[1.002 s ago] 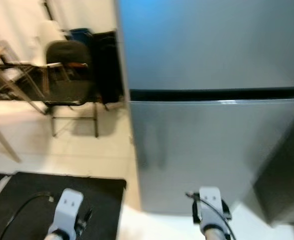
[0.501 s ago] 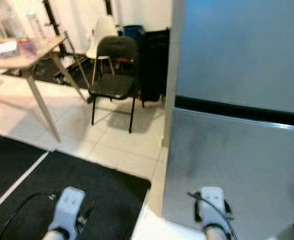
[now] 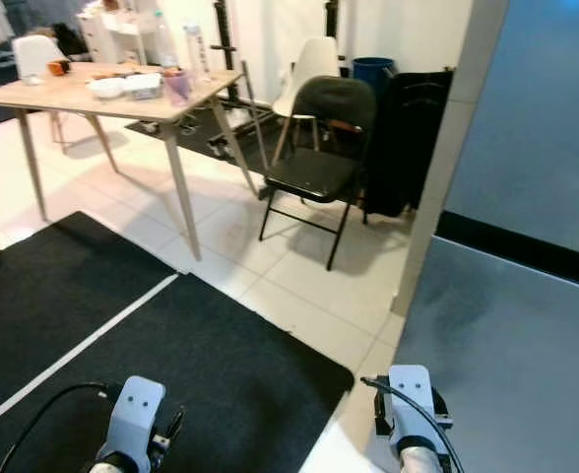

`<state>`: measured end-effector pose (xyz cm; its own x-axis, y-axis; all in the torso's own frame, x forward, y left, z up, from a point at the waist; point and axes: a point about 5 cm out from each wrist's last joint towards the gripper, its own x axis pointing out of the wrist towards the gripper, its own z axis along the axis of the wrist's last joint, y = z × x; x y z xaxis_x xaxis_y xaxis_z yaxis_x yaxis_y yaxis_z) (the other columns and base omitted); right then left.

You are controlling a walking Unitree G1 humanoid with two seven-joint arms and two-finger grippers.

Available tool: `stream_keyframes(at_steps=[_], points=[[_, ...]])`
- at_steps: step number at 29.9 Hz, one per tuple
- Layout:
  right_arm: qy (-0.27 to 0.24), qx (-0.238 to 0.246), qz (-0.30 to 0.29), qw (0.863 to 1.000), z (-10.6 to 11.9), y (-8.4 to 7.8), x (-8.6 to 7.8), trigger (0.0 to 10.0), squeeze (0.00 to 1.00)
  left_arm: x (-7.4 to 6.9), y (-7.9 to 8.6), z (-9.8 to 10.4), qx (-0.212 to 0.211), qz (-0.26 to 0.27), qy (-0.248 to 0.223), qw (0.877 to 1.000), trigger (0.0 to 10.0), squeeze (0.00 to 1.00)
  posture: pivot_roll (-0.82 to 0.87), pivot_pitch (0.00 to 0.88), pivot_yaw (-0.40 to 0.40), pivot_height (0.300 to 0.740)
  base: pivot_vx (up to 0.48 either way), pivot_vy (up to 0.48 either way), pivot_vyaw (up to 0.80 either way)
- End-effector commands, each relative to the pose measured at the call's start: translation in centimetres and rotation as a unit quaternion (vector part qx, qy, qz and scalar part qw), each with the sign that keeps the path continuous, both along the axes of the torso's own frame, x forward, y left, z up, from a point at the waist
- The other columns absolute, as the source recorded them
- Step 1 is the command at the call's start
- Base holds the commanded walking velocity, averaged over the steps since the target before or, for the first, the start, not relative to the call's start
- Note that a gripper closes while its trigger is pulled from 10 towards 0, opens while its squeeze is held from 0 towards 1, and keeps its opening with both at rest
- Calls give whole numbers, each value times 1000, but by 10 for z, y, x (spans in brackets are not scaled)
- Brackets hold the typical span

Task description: Restocking fridge

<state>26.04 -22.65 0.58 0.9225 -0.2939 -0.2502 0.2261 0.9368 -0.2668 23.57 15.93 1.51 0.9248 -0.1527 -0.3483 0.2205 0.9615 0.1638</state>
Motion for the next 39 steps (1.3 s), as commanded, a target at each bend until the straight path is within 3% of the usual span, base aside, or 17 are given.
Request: stream_keyframes(at_steps=[1,39], points=[[6,2,7,1000,-3,5,0,10000,0,-6,5,-6,8,6,15,1000,10000,0,-73,106,35,740,0,0,788],[7,5,4,1000,-3,4,-1,10000,0,-6,3,-7,8,6,19,1000,10000,0,-74,108,35,740,0,0,745]])
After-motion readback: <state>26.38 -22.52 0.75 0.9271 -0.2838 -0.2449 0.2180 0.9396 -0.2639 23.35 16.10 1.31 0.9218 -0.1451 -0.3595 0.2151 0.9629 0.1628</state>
